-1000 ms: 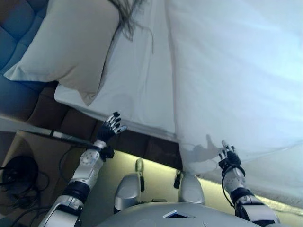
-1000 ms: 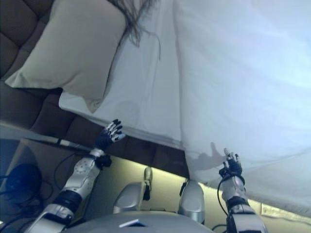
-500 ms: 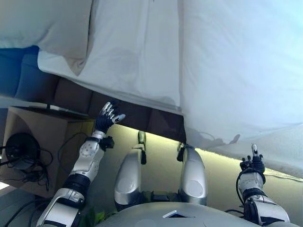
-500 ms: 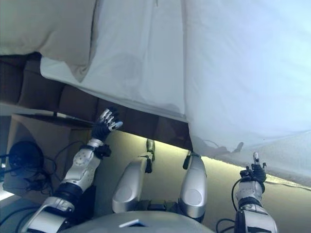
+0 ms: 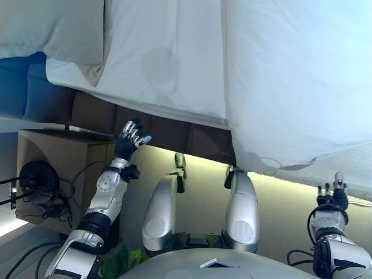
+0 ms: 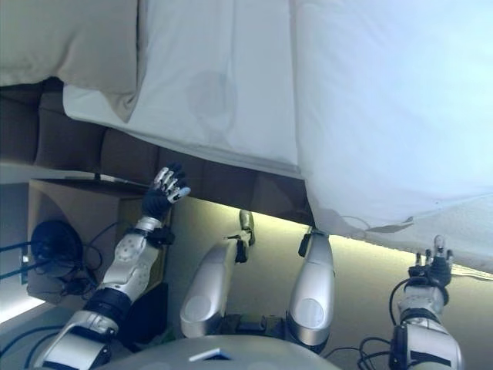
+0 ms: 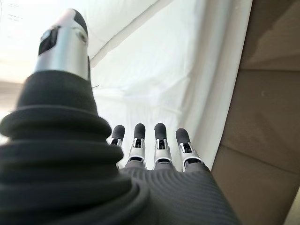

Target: Make the bed neatly

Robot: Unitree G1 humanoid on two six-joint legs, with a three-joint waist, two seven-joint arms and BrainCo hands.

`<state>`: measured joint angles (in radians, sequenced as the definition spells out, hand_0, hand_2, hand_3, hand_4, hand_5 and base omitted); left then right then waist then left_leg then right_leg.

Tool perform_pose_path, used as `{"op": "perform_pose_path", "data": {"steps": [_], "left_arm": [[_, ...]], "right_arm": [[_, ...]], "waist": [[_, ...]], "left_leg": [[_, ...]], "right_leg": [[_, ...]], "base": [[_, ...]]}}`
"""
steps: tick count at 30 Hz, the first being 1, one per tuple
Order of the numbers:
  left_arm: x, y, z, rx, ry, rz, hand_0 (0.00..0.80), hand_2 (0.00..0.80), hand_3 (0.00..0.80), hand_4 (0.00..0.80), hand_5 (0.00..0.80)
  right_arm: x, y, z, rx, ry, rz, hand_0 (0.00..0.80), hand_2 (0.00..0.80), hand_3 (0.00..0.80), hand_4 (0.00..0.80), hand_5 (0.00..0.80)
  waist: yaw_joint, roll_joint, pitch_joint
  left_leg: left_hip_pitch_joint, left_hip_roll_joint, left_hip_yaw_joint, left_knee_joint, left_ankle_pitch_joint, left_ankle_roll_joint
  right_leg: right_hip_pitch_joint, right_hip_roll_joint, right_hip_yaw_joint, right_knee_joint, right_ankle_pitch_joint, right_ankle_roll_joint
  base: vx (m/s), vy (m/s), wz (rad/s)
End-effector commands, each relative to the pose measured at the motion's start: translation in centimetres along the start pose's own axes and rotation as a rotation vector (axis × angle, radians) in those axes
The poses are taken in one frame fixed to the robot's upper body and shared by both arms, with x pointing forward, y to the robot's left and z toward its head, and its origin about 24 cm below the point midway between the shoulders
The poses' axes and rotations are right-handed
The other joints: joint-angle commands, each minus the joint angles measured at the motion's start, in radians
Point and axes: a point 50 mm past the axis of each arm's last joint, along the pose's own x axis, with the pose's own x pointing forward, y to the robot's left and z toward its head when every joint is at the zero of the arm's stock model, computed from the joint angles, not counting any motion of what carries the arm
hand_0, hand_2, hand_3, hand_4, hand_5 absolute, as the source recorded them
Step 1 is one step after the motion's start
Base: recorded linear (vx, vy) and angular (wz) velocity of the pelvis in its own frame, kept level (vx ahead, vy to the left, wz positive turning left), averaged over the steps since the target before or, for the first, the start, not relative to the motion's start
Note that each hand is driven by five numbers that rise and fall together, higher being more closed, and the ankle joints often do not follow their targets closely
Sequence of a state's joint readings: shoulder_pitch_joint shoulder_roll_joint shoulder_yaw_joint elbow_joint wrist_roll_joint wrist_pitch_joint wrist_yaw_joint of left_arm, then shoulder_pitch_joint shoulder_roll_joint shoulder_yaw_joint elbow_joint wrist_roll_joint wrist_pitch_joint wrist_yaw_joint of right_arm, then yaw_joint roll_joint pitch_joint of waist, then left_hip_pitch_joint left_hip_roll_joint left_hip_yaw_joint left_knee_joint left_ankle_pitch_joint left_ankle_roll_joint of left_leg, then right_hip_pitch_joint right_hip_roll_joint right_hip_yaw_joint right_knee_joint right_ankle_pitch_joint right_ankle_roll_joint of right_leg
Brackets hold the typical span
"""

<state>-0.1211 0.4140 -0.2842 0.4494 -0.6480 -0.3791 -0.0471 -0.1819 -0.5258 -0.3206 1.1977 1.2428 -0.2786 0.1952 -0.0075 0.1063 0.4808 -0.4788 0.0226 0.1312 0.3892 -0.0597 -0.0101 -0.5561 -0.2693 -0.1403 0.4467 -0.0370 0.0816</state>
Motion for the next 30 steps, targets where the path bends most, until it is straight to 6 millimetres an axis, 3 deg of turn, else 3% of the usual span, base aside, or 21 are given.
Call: {"op": "perform_pose_path", "data": {"steps": [1,9,12,21,30], "left_arm": [[-1.2,2.1,1.7,-0.021,-0.113,0.075,0.000,0.000,0.000,0.000,0.000],[-2.5,3.3,2.0,-0.022,-0.146,0.116,0.000,0.000,0.000,0.000,0.000],[-2.6,3.9,2.1,-0.003,-0.134,0.125,0.000,0.000,0.000,0.000,0.000],[-3.4,4.6,2.3,0.004,-0.128,0.148,0.000,0.000,0.000,0.000,0.000],[-4.2,5.1,2.2,-0.006,-0.135,0.169,0.000,0.000,0.000,0.000,0.000]], "right_arm": [[-1.8,-3.3,0.1,-0.012,-0.050,-0.012,0.000,0.000,0.000,0.000,0.000],[-3.0,-4.4,-0.9,-0.036,-0.015,0.032,0.000,0.000,0.000,0.000,0.000],[-2.5,-4.0,-0.5,-0.045,0.005,0.011,0.000,0.000,0.000,0.000,0.000],[-2.2,-3.8,0.9,-0.074,-0.022,0.001,0.000,0.000,0.000,0.000,0.000],[-2.7,-1.9,0.5,0.006,-0.071,0.188,0.000,0.000,0.000,0.000,0.000]], "waist": [[0.002,-0.010,-0.004],[-0.003,-0.024,0.021],[0.005,-0.032,0.022],[0.005,-0.021,0.022],[-0.008,-0.010,0.030]], "left_leg": [[-0.040,0.065,-0.094,0.130,-0.091,-0.041],[-0.135,0.070,-0.105,0.267,-0.158,-0.029],[-0.163,0.073,-0.111,0.305,-0.168,-0.025],[-0.185,0.074,-0.102,0.266,-0.125,-0.033],[-0.197,0.084,-0.084,0.217,-0.087,-0.044]], "right_leg": [[-0.056,-0.061,0.034,0.158,-0.039,0.057],[-0.119,-0.045,0.061,0.277,-0.112,0.040],[-0.132,-0.048,0.058,0.300,-0.117,0.035],[-0.150,-0.042,0.058,0.267,-0.093,0.036],[-0.169,-0.045,0.061,0.232,-0.074,0.044]], "base": [[-0.025,-0.023,-0.05],[0.006,-0.029,0.01],[0.001,-0.066,-0.18],[-0.002,-0.011,-0.02],[0.000,0.000,0.00]]}}
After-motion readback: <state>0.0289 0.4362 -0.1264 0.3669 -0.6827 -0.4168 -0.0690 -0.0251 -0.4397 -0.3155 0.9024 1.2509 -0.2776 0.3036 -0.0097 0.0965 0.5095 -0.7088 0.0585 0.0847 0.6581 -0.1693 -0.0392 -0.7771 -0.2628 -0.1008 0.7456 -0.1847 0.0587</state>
